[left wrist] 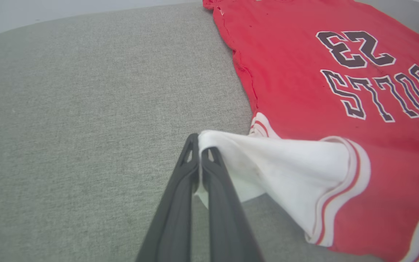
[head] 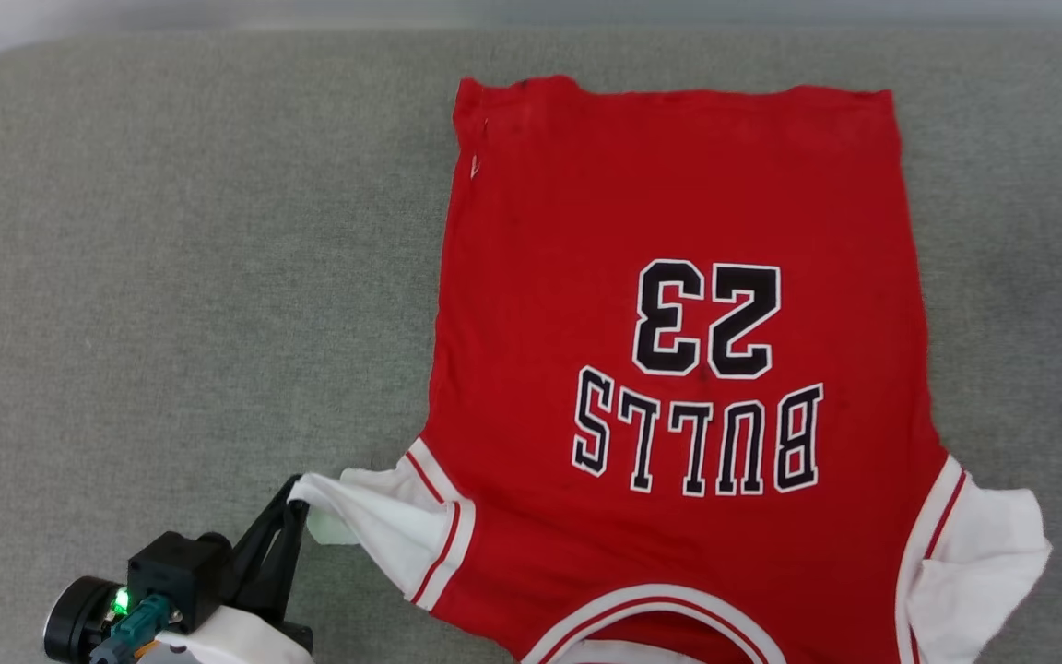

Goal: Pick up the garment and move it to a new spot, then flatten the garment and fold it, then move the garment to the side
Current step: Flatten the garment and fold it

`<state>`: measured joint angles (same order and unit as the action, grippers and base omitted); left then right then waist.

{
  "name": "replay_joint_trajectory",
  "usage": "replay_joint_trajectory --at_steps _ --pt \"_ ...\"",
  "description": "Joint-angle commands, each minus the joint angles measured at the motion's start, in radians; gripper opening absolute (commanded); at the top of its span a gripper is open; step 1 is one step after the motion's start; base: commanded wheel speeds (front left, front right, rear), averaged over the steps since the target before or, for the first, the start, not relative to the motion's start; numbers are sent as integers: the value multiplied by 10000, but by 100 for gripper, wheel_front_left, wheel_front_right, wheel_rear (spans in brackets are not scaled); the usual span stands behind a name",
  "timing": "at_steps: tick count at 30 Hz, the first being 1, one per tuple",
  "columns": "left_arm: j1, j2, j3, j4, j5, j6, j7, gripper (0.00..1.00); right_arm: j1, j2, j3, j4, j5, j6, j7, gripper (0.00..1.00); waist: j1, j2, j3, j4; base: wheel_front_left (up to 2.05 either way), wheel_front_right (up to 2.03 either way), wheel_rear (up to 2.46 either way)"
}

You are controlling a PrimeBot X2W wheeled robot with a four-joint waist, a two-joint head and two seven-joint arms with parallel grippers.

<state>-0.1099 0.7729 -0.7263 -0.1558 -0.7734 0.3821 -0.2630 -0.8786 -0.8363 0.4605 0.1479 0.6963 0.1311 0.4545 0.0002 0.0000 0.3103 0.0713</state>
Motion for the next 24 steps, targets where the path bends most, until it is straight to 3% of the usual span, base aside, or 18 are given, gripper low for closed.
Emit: replay_joint_trajectory --at_steps 1,6,10,17,24 --pt "-230 -78 63 -48 154 -4 -24 0 -541 36 247 165 264 -7 868 100 -2 0 794 545 0 0 0" --pt "-731 -175 36 -163 535 -75 -24 0 -2204 142 750 1234 943 -7 4335 100 -2 0 1614 965 0 0 0" --pt "-1132 -331 -8 -231 791 -167 -24 0 -3292 503 486 2222 658 -5 5947 100 -2 0 2253 1304 0 0 0" --pt "-1677 -560 -125 -243 1103 -277 -19 0 -4353 1073 -98 3361 -410 -5 7096 100 -2 0 3083 1728 0 0 0" --pt "-2099 -788 -239 -346 1391 -324 -17 0 -4292 1612 -677 4103 -1421 -5 7657 100 -2 0 3708 2055 0 0 0"
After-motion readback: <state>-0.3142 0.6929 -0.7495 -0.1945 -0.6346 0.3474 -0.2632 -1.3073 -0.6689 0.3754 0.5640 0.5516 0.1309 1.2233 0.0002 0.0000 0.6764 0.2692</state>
